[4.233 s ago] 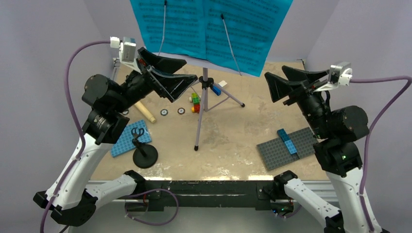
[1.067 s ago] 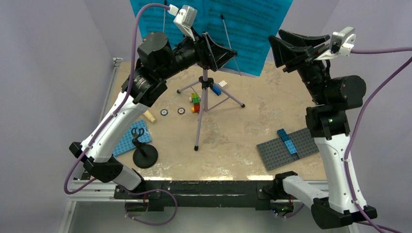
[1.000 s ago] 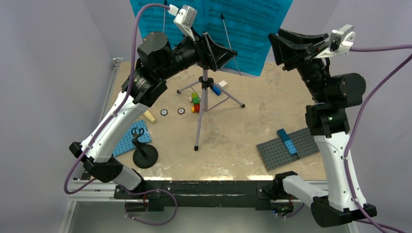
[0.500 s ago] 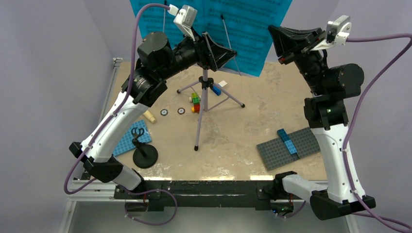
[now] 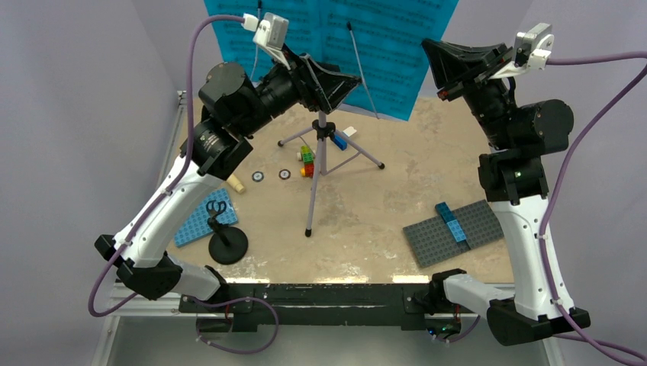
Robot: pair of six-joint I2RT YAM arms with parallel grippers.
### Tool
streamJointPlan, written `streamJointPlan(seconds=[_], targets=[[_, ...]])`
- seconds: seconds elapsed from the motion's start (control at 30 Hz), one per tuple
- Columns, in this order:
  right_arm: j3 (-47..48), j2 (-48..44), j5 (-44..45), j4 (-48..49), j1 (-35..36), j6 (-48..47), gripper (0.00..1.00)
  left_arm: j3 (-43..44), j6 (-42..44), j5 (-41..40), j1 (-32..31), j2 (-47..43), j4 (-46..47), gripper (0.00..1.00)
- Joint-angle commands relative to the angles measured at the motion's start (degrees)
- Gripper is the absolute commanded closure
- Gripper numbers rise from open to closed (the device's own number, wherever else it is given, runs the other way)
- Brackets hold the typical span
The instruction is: Pack up the instrument practice props
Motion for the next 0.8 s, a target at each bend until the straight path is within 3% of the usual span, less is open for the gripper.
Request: streamJointPlan(seconds=[0.0, 0.17, 0.33, 0.57, 0.77], targets=[[1.29, -0.87, 1.51, 0.55, 0.29, 0.65, 1.00, -0.69, 1.66, -1.39, -0.36, -1.85, 8.50, 0.22], [1.22, -0.97, 1.45, 0.72, 0.29, 0.90, 1.00, 0.79, 1.38, -0.28, -0.38, -0.43, 10.63, 0.23], [1.49, -0.92, 1.34, 0.72, 0.25, 1.34, 1.00, 4.82, 1.97, -0.56, -0.39, 2.72, 6.71, 0.26], [0.69, -1.32, 1.41, 0.64, 0.60, 1.10, 1.00, 6.16, 2.13, -0.05, -0.36, 4.86, 6.66, 0.44], [0.83, -1.26, 1.48, 0.42, 0.90, 1.00, 1.00, 7.47, 1.24, 1.15, -0.39, 6.41, 6.97, 0.53]])
